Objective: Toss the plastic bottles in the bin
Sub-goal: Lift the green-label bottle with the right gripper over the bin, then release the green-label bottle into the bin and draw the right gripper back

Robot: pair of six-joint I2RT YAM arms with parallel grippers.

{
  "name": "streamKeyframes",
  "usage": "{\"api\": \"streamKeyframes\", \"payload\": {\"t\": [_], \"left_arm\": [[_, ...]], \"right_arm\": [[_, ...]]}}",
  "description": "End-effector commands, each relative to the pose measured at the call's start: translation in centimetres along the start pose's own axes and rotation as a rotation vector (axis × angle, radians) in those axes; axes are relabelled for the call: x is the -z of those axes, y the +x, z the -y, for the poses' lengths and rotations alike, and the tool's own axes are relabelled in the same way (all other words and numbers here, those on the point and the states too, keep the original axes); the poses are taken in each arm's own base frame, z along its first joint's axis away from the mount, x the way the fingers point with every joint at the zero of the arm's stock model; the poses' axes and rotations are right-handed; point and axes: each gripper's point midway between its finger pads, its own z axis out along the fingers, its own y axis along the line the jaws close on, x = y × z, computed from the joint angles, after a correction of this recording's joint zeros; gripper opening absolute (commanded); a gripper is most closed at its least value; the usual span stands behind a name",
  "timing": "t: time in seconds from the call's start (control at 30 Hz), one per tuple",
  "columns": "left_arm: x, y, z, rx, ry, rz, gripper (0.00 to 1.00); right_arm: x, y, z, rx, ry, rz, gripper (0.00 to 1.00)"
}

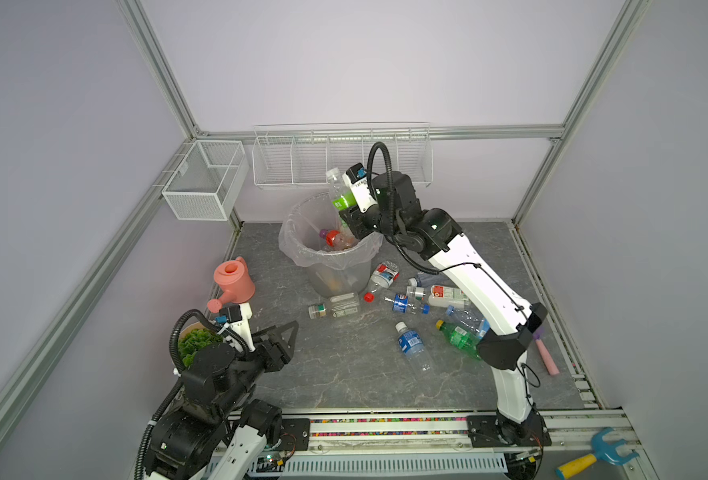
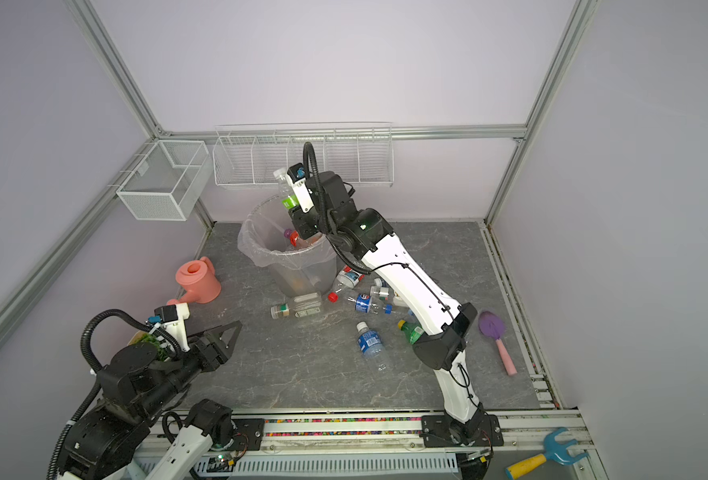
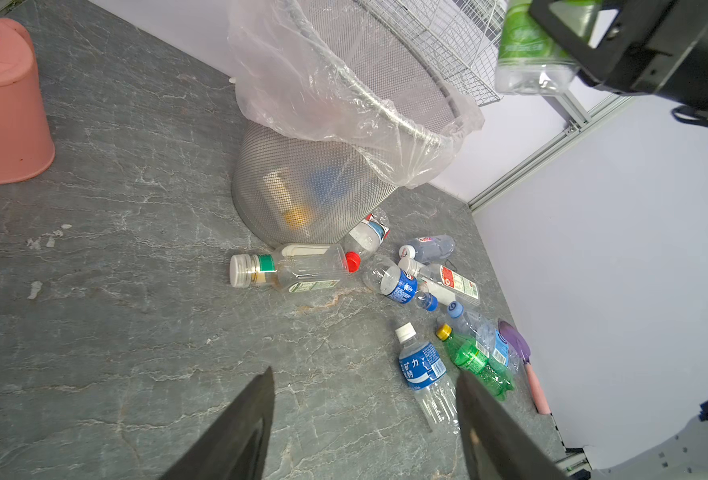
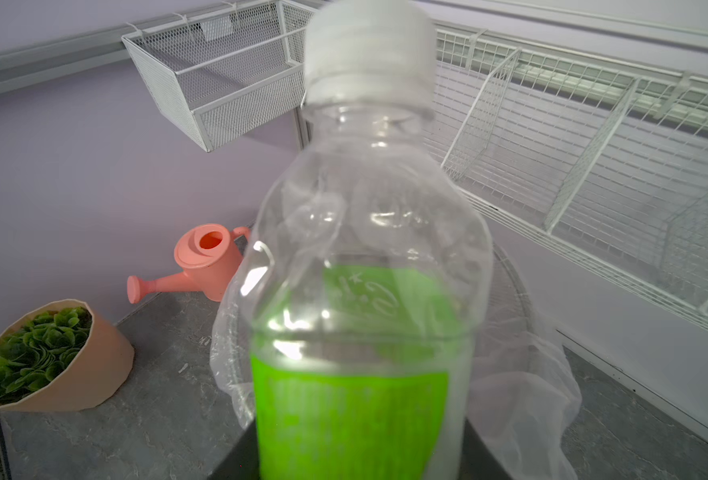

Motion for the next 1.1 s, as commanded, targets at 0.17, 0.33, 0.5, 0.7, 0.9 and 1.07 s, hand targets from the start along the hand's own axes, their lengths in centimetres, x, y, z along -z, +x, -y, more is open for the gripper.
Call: {"api": "streamKeyframes", "payload": {"t": [0.17, 0.33, 0.5, 0.7, 0.9, 1.07], "left_arm": [[0.7, 0.1, -0.3, 0.013, -0.015, 0.001, 0.69], [1.8, -1.3, 1.3, -0.023, 0.050, 0.055, 0.69], [0.4, -1.1, 2.2, -0.051, 0.072, -0.006, 0.68], [-1.7, -0.1, 2.4, -0.046, 0.077, -0.091, 0.76], [-6.6, 4.0, 2.6, 0.022, 0.123, -0.306, 0.82], [-9.1, 5.5, 2.5, -0.041, 0.091, -0.335, 0.85]], "right_arm": [[-0.2, -1.7, 0.0, -0.008, -0.021, 0.033, 0.99], [8.6, -8.1, -2.4, 0.065, -0.034, 0.255, 0.88], [14.5, -9.8, -3.5, 0.112, -0.031, 0.318, 0.88], [18.2, -7.9, -4.8, 0.136, -0.067, 0.318, 0.88], [19.5, -4.3, -3.3, 0.117, -0.020, 0.298, 0.88], [20.2, -0.9, -1.9, 0.109, 0.023, 0.246, 0.88]]}}
